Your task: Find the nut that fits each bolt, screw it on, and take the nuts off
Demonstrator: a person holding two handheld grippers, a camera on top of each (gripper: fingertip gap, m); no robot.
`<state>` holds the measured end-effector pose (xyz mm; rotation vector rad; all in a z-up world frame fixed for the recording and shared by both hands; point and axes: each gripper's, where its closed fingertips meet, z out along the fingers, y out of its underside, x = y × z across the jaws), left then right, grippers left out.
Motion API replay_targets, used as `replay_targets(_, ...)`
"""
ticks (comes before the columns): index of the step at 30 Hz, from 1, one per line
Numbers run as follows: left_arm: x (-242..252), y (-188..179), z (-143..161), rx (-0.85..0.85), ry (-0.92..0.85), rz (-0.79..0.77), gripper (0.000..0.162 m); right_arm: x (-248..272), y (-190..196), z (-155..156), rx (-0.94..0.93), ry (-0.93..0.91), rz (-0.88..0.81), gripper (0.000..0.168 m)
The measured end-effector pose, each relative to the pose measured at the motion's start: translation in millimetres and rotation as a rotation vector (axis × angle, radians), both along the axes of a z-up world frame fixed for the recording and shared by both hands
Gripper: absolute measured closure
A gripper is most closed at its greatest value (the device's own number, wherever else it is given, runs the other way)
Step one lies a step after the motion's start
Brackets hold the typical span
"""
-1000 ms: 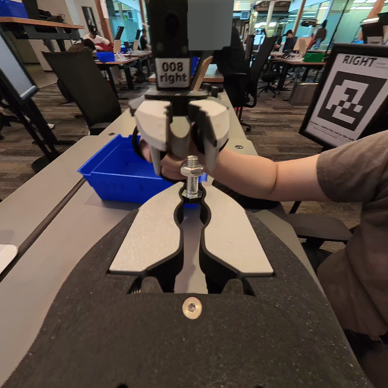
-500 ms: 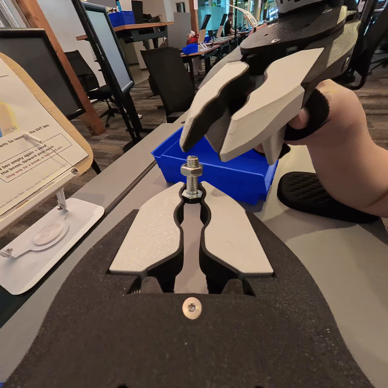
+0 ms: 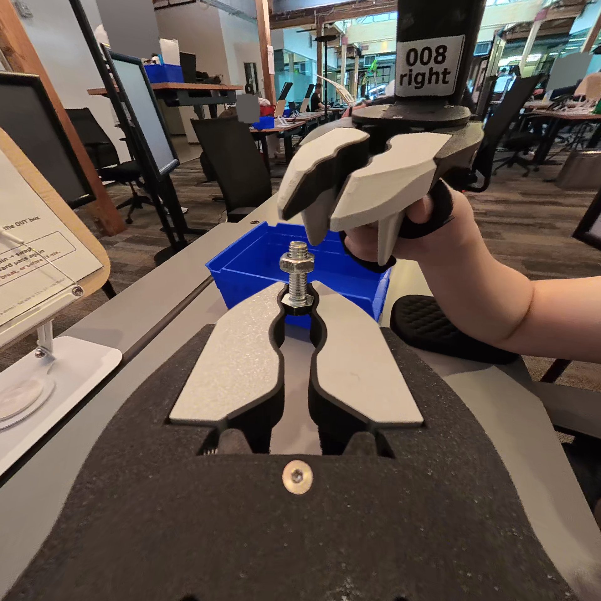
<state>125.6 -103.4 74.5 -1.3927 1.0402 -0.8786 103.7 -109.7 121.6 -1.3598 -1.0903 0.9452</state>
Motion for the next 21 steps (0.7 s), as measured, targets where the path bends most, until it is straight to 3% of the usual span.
replay_targets(21, 3.1, -13.2, 12.3, 0.004, -0.051, -0.047, 0.152, -6.8, -7.3, -6.1, -0.005, -0.026, 0.059, 0.144)
